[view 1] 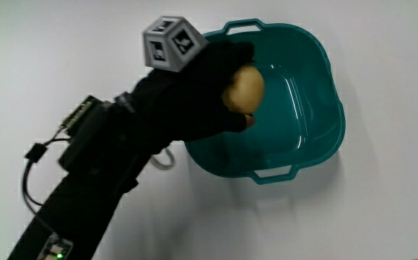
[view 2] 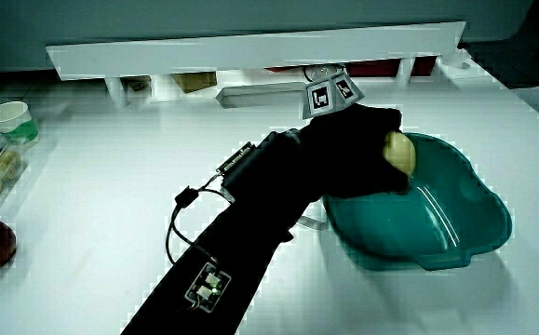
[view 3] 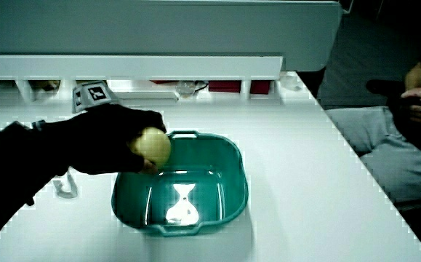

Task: Place pear into plate

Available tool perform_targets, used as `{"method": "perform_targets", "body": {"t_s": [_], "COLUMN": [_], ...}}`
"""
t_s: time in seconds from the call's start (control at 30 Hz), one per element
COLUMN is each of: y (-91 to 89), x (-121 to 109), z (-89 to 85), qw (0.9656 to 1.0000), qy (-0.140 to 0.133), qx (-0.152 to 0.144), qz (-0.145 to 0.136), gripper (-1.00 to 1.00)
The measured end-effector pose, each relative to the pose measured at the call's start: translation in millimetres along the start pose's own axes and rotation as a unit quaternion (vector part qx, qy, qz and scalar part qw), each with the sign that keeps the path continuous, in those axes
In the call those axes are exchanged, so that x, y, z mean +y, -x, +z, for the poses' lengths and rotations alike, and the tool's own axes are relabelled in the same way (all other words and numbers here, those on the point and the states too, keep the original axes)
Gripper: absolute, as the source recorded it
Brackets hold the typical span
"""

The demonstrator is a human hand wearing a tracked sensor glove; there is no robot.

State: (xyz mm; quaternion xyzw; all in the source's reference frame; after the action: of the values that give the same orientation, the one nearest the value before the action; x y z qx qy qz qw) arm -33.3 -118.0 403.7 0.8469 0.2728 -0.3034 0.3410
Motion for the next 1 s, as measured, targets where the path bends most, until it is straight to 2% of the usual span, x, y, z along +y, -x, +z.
{"method": "perform_targets", "body": {"t_s": [0.03,0.07,0.1,0.17,0.2,0.23,0.3,0.4,0.57,0.67,0.73,0.77,0.8,0.83,0.87,1.0], "y": [-23.0,-22.1,-25.5,-22.6,-12.2,-23.8,-17.6,-22.3,-17.5,-11.8,-10.7,-4.0,-7.9,-7.6,-8.0,-6.0], "x": [-13.8,-10.3,-11.1,-4.1,6.1,-0.5,7.5,9.3,14.5,18.0,18.3,21.5,17.7,19.6,18.8,19.4], "z": [6.5,1.6,-0.5,-10.5,-19.8,-16.5,-25.9,-29.9,-39.6,-45.5,-47.0,-49.5,-46.1,-47.1,-46.6,-50.0], "qw": [0.9975,0.9975,0.9963,0.9954,0.9963,0.9941,0.9937,0.9901,0.9863,0.9853,0.9830,0.9851,0.9845,0.9822,0.9816,0.9805], "qy": [0.007,0.015,0.028,0.040,0.042,0.051,0.061,0.073,0.092,0.100,0.108,0.103,0.102,0.113,0.116,0.124], "qx": [0.029,0.034,0.032,0.032,0.034,0.044,0.038,0.063,0.071,0.072,0.078,0.064,0.058,0.070,0.060,0.061], "qz": [0.063,0.060,0.075,0.080,0.068,0.085,0.087,0.102,0.117,0.119,0.127,0.123,0.130,0.132,0.139,0.139], "gripper": [0.00,0.00,0.00,0.00,0.00,0.00,0.00,0.00,0.00,0.00,0.00,0.00,0.00,0.00,0.00,0.00]}}
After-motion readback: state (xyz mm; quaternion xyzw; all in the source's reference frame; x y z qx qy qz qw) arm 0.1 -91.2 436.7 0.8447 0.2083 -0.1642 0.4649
